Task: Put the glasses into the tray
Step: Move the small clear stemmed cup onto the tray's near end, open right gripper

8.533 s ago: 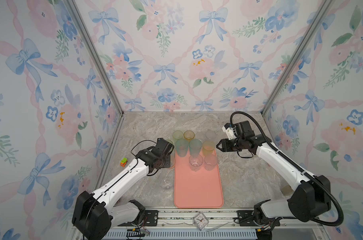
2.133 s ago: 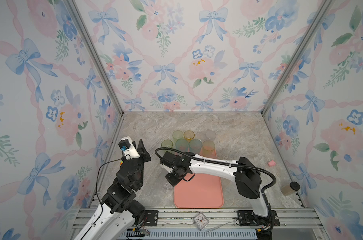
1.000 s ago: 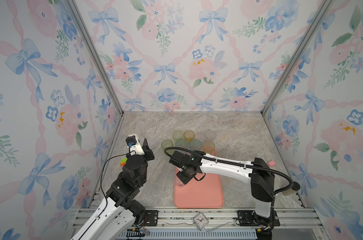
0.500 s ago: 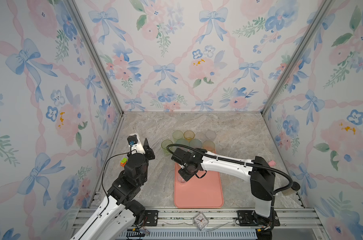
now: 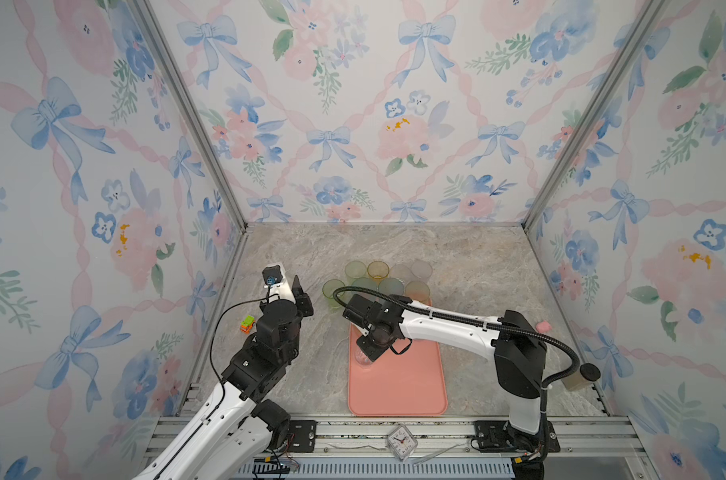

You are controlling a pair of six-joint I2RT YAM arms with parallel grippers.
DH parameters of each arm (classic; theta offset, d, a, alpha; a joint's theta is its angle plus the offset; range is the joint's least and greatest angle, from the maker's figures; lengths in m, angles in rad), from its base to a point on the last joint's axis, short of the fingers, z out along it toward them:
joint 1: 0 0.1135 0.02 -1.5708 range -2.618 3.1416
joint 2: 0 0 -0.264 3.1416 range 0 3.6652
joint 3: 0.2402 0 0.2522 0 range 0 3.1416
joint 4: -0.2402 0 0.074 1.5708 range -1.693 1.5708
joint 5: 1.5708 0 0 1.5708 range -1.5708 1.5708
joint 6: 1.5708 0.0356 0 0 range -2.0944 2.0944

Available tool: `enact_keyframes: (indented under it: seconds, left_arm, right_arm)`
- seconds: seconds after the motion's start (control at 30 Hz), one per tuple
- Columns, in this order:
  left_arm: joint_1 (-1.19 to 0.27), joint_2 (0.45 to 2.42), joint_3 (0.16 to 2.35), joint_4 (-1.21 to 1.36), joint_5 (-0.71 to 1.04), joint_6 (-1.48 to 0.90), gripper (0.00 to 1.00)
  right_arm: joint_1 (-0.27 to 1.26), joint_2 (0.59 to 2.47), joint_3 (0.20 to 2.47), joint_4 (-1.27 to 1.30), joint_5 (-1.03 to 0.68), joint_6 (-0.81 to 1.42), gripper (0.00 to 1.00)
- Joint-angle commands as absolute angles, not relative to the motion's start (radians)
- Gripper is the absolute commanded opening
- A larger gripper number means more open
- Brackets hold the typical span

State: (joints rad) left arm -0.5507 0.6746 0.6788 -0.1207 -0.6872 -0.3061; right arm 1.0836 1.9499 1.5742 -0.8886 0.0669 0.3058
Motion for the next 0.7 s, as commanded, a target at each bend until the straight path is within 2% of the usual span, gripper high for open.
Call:
enact_keyframes:
  seconds: [0.0,0.3,0.47,0.67]
  left_arm:
    - [-0.542,0.681,0.704,-0.116,-0.678,-0.289,0.36]
    - [-0.537,0.698,0.710,-0.114,-0.670,-0.290,0.36]
    - [-0.535,0.702,0.712,-0.114,-0.666,-0.291,0.36]
    - [-0.534,0.701,0.710,-0.114,-0.661,-0.293,0.36]
  right_arm:
    - [1.071,1.974,1.601,-0.885,0.050,0.293,0.02]
    - [1.063,1.980,1.600,-0.882,0.034,0.291,0.05]
    - [1.063,1.973,1.597,-0.879,0.029,0.290,0.13]
    - [1.062,1.962,1.590,-0.876,0.029,0.293,0.15]
